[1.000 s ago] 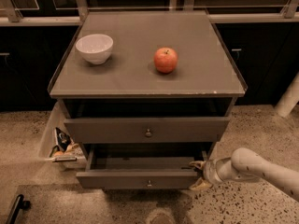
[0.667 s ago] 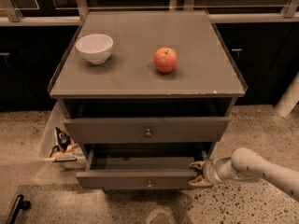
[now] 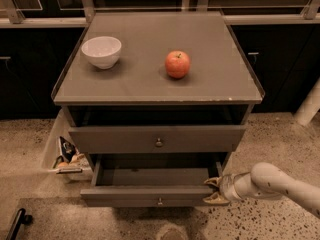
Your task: Open middle drawer
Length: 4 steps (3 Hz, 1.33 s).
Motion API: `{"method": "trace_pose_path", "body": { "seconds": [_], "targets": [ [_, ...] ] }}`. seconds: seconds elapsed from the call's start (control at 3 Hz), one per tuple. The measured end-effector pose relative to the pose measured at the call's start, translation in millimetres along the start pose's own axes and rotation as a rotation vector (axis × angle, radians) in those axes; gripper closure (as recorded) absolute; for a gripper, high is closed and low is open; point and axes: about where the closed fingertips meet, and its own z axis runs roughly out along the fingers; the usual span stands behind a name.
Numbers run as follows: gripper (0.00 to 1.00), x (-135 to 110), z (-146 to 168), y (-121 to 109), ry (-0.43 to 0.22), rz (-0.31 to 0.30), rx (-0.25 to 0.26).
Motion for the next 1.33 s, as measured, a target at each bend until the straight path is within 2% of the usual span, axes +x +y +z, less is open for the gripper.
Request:
{"method": "trace_pose_path", "body": {
  "seconds": [0.33, 1.0, 1.33],
  "targets": [
    [0.81, 1.9, -3.6, 8.5, -0.003, 0.008, 0.003],
    [0.35, -0.8, -2.2, 6.5, 0.001, 0.011, 0.000],
    [0.38, 0.6, -2.0, 11.0, -0.014, 0.017, -0.015]
  ]
}}
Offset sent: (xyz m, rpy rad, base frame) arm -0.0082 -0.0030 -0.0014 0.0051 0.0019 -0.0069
